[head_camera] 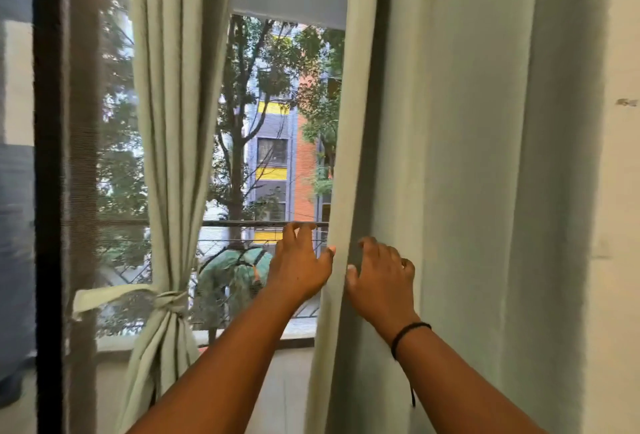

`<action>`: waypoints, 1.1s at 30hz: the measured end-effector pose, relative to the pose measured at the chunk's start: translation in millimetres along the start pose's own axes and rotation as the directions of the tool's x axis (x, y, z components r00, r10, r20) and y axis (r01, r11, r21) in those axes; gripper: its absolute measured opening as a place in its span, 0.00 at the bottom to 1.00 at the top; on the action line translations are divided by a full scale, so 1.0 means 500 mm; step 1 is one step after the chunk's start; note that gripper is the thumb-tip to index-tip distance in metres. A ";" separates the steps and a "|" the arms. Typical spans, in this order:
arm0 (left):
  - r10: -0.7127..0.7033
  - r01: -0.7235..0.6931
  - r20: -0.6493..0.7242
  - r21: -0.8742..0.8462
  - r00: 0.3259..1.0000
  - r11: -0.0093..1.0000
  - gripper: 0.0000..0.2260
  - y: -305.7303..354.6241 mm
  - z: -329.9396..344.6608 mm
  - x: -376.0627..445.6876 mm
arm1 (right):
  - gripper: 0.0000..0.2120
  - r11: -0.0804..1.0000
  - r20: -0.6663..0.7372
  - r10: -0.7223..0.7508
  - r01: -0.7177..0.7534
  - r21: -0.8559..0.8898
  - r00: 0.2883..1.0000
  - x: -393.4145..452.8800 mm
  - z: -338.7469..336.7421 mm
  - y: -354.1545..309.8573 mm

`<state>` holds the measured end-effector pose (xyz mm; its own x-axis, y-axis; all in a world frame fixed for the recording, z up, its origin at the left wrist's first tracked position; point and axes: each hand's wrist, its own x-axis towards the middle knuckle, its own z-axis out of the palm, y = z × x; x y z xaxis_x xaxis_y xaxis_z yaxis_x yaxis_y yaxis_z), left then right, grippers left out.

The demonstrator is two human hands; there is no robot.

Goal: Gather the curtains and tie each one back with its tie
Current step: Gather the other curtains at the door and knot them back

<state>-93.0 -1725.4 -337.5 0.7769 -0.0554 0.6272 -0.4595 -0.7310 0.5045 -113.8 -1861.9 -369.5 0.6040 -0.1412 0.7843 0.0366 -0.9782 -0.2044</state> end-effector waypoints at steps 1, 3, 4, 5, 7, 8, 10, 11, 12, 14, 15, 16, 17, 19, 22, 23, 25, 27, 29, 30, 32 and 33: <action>0.004 -0.004 0.008 -0.018 1.000 1.000 0.26 0.018 0.012 0.011 | 0.22 1.000 -0.008 0.005 -0.005 0.001 1.000 0.009 -0.007 0.031; 0.003 -0.002 0.015 -0.063 1.000 0.998 0.28 0.062 0.040 0.036 | 0.22 1.000 -0.038 0.017 -0.017 -0.002 0.999 0.029 -0.028 0.099; 0.001 0.000 0.012 -0.074 1.000 0.997 0.29 0.083 0.054 0.051 | 0.22 1.000 -0.048 0.023 -0.023 -0.001 0.999 0.041 -0.037 0.133; -0.006 0.006 0.006 -0.071 1.000 0.997 0.30 0.102 0.066 0.065 | 0.22 1.000 -0.042 0.030 -0.030 -0.001 0.999 0.054 -0.047 0.164; -0.029 0.028 -0.026 -0.052 0.999 0.998 0.32 0.131 0.086 0.091 | 0.22 0.999 -0.022 0.041 -0.041 -0.008 0.999 0.080 -0.060 0.220; -0.043 0.040 -0.051 -0.050 0.998 0.998 0.33 0.144 0.096 0.100 | 0.22 0.999 -0.017 0.047 -0.047 -0.011 0.999 0.092 -0.065 0.246; -0.073 0.067 -0.099 -0.059 0.992 0.996 0.34 0.165 0.115 0.119 | 0.22 0.998 -0.011 0.059 -0.059 0.017 0.998 0.116 -0.068 0.288; -0.080 0.073 -0.119 -0.062 0.990 0.995 0.34 0.172 0.119 0.128 | 0.22 0.998 -0.009 0.056 -0.056 0.036 0.998 0.127 -0.065 0.299; -0.083 0.075 -0.134 -0.058 0.987 0.995 0.34 0.180 0.125 0.137 | 0.22 0.998 -0.004 0.045 -0.045 0.055 0.999 0.141 -0.061 0.309; -0.074 0.067 -0.157 -0.049 0.985 0.997 0.35 0.196 0.129 0.160 | 0.23 0.994 0.018 0.029 -0.030 0.101 0.999 0.170 -0.052 0.318; -0.062 0.054 -0.169 -0.049 0.984 0.997 0.35 0.204 0.128 0.173 | 0.25 0.991 0.026 0.026 -0.029 0.128 0.999 0.188 -0.049 0.318; -0.045 0.036 -0.181 -0.050 0.982 0.998 0.35 0.211 0.124 0.186 | 0.26 0.988 0.029 0.023 -0.027 0.153 0.999 0.205 -0.048 0.312; -0.025 0.016 -0.198 -0.049 0.980 0.999 0.34 0.217 0.120 0.204 | 0.27 0.984 0.028 0.012 -0.017 0.176 1.000 0.227 -0.046 0.305; 0.012 -0.024 -0.225 -0.050 0.974 0.998 0.34 0.228 0.107 0.245 | 0.30 0.977 0.007 -0.014 0.012 0.212 1.000 0.275 -0.045 0.287; 0.099 -0.104 -0.202 -0.017 0.974 0.994 0.33 0.252 0.078 0.316 | 0.34 0.964 -0.045 -0.037 0.047 0.261 0.998 0.366 -0.055 0.247; 0.131 -0.132 -0.185 0.011 0.974 0.991 0.33 0.260 0.068 0.340 | 0.35 0.960 -0.059 -0.041 0.056 0.273 0.997 0.400 -0.060 0.232; 0.196 -0.184 -0.175 0.084 0.965 0.979 0.34 0.284 0.038 0.398 | 0.34 0.956 -0.099 -0.046 0.072 0.283 0.994 0.477 -0.078 0.200; 0.255 -0.232 -0.199 0.131 0.946 0.964 0.33 0.309 0.004 0.455 | 0.32 0.956 -0.149 -0.043 0.084 0.281 0.988 0.555 -0.101 0.171; 0.308 -0.279 -0.246 0.148 0.919 0.949 0.30 0.334 -0.032 0.521 | 0.31 0.954 -0.207 -0.018 0.079 0.290 0.978 0.634 -0.132 0.144; 0.331 -0.297 -0.264 0.161 0.906 0.941 0.29 0.349 -0.051 0.553 | 0.31 0.953 -0.234 -0.004 0.075 0.294 0.972 0.670 -0.151 0.131; 0.367 -0.321 -0.303 0.191 0.880 0.928 0.28 0.379 -0.082 0.609 | 0.30 0.953 -0.286 0.020 0.068 0.295 0.958 0.731 -0.188 0.112; 0.385 -0.332 -0.331 0.207 0.862 0.920 0.28 0.394 -0.096 0.634 | 0.30 0.952 -0.315 0.032 0.067 0.298 0.949 0.759 -0.205 0.104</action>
<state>41.9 -1854.2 -10.8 0.3504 -0.1042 0.9308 -0.5916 -0.7951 0.1337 35.6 -1981.9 -22.4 0.3235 -0.2128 0.9220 0.3130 -0.8955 -0.3165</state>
